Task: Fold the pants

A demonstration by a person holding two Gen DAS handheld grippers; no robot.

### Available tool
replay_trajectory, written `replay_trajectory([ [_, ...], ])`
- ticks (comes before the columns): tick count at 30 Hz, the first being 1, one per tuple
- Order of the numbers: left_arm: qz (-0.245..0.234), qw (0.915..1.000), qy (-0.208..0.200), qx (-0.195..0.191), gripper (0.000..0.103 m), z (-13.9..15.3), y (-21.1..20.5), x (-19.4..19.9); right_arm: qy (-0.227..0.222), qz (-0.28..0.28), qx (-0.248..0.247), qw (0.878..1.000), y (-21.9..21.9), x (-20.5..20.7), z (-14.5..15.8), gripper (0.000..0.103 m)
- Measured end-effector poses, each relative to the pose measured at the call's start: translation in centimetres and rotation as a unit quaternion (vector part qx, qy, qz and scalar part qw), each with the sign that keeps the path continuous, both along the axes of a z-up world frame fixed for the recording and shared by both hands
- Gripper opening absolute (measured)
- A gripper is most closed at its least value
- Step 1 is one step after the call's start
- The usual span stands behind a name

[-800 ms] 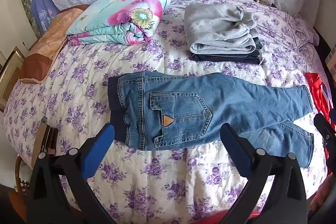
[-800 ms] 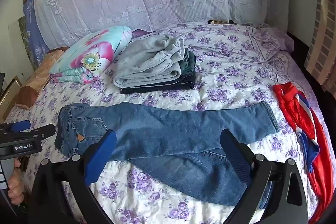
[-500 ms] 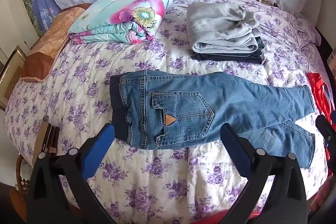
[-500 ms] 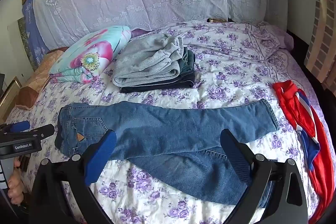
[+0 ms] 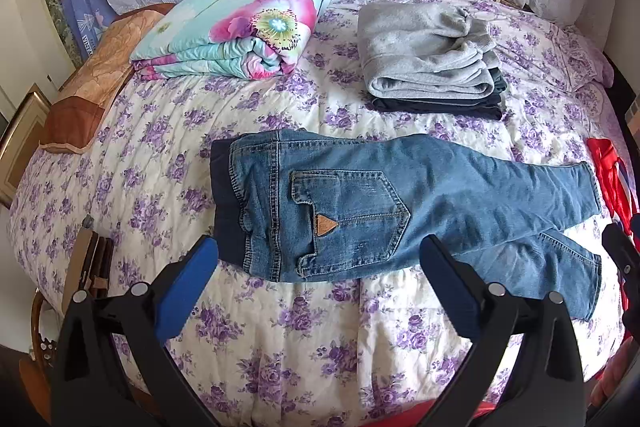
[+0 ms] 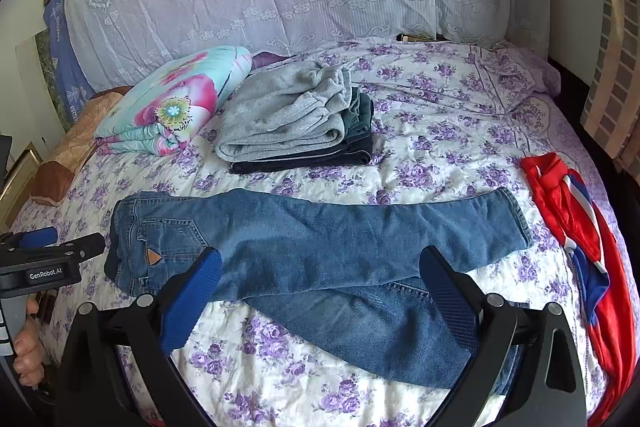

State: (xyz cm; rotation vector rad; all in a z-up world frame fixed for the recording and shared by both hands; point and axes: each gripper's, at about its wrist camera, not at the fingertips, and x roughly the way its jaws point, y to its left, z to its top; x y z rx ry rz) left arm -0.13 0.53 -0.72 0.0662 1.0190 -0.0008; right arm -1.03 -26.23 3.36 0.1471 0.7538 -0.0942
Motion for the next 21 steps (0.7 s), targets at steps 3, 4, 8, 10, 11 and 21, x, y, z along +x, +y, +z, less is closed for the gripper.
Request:
replay_trajectory([
  [3, 0.000, 1.0000, 0.000, 0.001, 0.098, -0.04, 0.03, -0.02, 0.001, 0.000, 0.000, 1.000, 0.02, 0.01, -0.08, 0.100],
  [4, 0.001, 1.0000, 0.001, 0.001, 0.098, -0.08, 0.03, -0.02, 0.001, 0.001, 0.000, 1.000, 0.05, 0.00, -0.10, 0.100],
  [8, 0.001, 1.0000, 0.002, 0.003, 0.098, -0.18, 0.02, -0.03, 0.001, 0.001, 0.000, 1.000, 0.03, 0.01, -0.19, 0.100],
  [10, 0.001, 1.0000, 0.002, 0.003, 0.098, -0.19, 0.05, -0.03, 0.001, 0.001, 0.000, 1.000, 0.01, 0.05, -0.22, 0.100],
  [11, 0.001, 1.0000, 0.002, 0.003, 0.098, -0.18, 0.06, -0.01, 0.001, 0.001, 0.000, 1.000, 0.03, 0.04, -0.22, 0.100],
  [21, 0.003, 1.0000, 0.006, 0.005, 0.098, -0.49, 0.15, 0.09, 0.004, 0.001, 0.000, 1.000, 0.08, -0.07, -0.41, 0.100],
])
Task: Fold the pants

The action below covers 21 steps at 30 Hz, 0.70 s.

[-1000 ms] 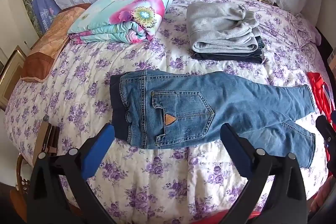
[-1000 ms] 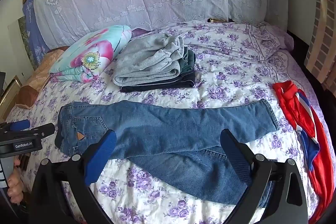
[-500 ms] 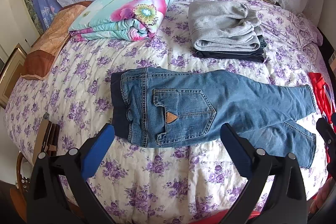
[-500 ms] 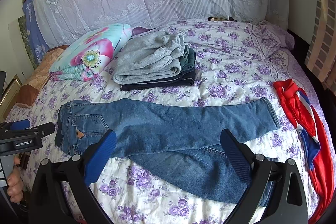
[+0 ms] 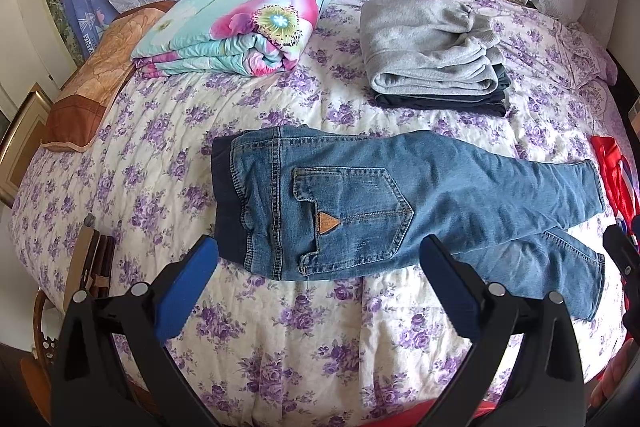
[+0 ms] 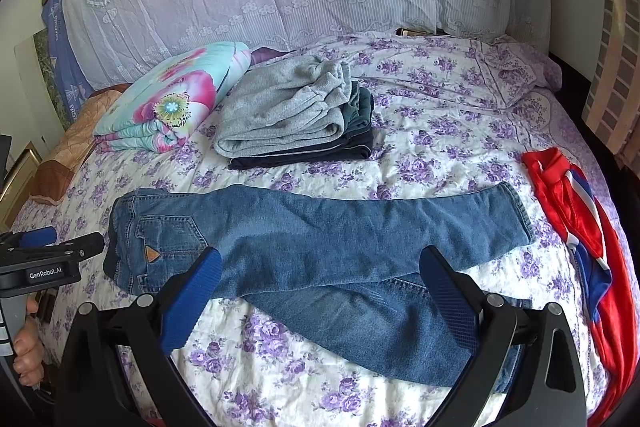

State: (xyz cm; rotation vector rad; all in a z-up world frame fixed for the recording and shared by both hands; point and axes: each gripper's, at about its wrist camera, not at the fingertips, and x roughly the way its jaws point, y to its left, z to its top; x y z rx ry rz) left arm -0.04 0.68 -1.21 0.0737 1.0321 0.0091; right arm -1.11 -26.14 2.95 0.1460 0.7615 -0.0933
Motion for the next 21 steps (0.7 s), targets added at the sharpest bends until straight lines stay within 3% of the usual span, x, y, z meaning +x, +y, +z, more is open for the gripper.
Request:
replay_trajectory([
  [21, 0.000, 1.0000, 0.003, 0.002, 0.098, -0.29, -0.17, -0.08, 0.004, 0.000, 0.001, 1.000, -0.11, 0.39, -0.12, 0.100],
])
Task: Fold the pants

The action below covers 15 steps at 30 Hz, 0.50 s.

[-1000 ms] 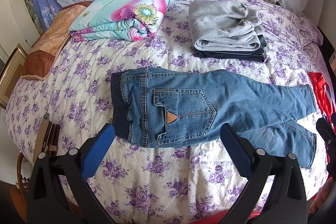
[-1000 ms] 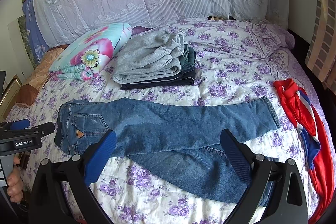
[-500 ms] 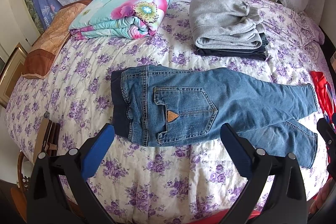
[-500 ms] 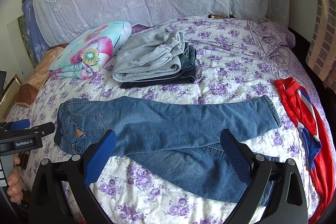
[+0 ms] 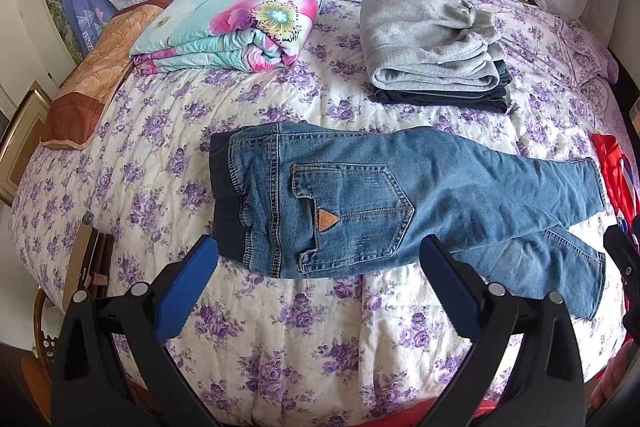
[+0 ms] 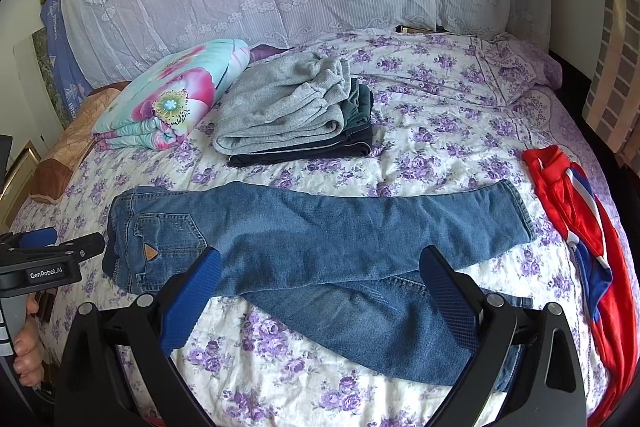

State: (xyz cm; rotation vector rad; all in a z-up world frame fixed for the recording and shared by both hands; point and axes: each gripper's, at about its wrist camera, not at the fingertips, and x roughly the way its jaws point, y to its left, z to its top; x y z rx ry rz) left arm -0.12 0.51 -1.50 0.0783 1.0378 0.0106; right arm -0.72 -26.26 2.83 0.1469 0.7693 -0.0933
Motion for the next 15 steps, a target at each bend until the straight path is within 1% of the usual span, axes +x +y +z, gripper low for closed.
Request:
replay_trajectory([
  [15, 0.000, 1.0000, 0.009, 0.001, 0.098, -0.64, -0.18, 0.05, 0.003, 0.000, 0.001, 1.000, -0.26, 0.25, -0.27, 0.100],
])
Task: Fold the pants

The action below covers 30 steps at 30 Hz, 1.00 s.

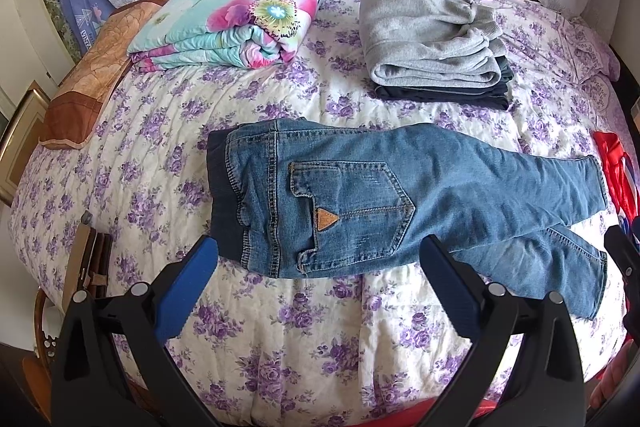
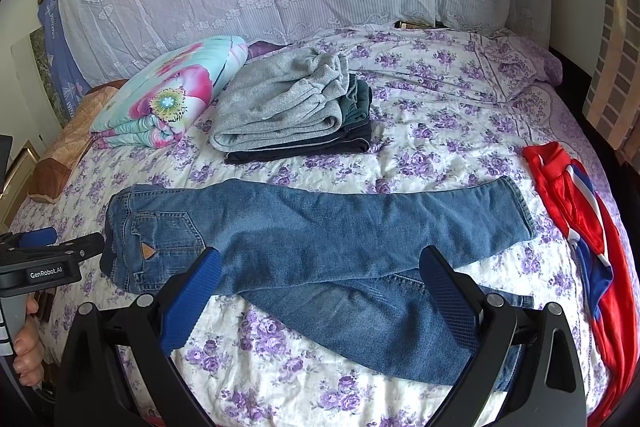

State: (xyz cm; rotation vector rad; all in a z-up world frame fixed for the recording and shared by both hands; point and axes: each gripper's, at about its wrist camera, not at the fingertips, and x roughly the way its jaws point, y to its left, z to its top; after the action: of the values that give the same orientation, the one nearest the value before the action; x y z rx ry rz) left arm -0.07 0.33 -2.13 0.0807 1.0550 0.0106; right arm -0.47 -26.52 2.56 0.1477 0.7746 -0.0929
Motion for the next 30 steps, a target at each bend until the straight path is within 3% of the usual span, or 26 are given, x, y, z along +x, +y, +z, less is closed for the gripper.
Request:
replay_trajectory([
  [7, 0.005, 0.9997, 0.025, -0.007, 0.098, -0.7, 0.3, 0.9, 0.009, -0.001, 0.006, 1.000, -0.1, 0.0, -0.6, 0.100],
  [11, 0.024, 0.9951, 0.078, -0.056, 0.098, -2.7, 1.9, 1.8, 0.022, -0.005, 0.014, 1.000, -0.5, 0.0, -1.3, 0.099],
  [14, 0.051, 0.9810, 0.138, -0.126, 0.098, -5.4, 4.0, 2.2, 0.038, -0.015, 0.022, 0.999, -1.4, 1.0, -2.2, 0.099],
  [16, 0.076, 0.9636, 0.177, -0.185, 0.098, -7.7, 5.4, 2.2, 0.051, -0.029, 0.032, 0.998, -2.5, 1.0, -3.2, 0.099],
  [19, 0.102, 0.9261, 0.238, -0.274, 0.098, -11.3, 6.7, 1.9, 0.065, -0.054, 0.058, 0.995, -5.2, 0.9, -4.9, 0.099],
  [22, 0.119, 0.8938, 0.275, -0.334, 0.098, -13.8, 7.1, 1.8, 0.060, -0.099, 0.143, 0.983, -9.7, 0.2, -7.1, 0.099],
  [23, 0.125, 0.8860, 0.281, -0.348, 0.098, -14.3, 7.3, 1.9, 0.055, -0.120, 0.190, 0.973, -11.6, -0.3, -8.0, 0.099],
  [24, 0.136, 0.8724, 0.288, -0.370, 0.098, -15.1, 7.6, 1.9, 0.047, -0.148, 0.247, 0.956, -13.8, -1.0, -9.2, 0.099],
  [26, 0.154, 0.8522, 0.295, -0.404, 0.098, -16.1, 8.0, 2.0, 0.040, -0.200, 0.342, 0.918, -17.2, -2.2, -11.5, 0.099],
  [27, 0.174, 0.8355, 0.300, -0.426, 0.098, -17.0, 8.4, 2.0, 0.034, -0.225, 0.380, 0.897, -18.6, -3.0, -12.6, 0.099],
  [28, 0.185, 0.8269, 0.303, -0.437, 0.098, -17.5, 8.6, 1.9, 0.023, -0.241, 0.408, 0.880, -19.6, -3.7, -13.4, 0.099],
  [29, 0.198, 0.8168, 0.307, -0.446, 0.098, -18.2, 8.9, 1.8, 0.015, -0.249, 0.423, 0.871, -20.2, -4.0, -13.9, 0.099],
  [30, 0.218, 0.8011, 0.315, -0.460, 0.098, -19.2, 9.3, 1.6, 0.003, -0.252, 0.437, 0.863, -20.8, -4.4, -14.3, 0.099],
])
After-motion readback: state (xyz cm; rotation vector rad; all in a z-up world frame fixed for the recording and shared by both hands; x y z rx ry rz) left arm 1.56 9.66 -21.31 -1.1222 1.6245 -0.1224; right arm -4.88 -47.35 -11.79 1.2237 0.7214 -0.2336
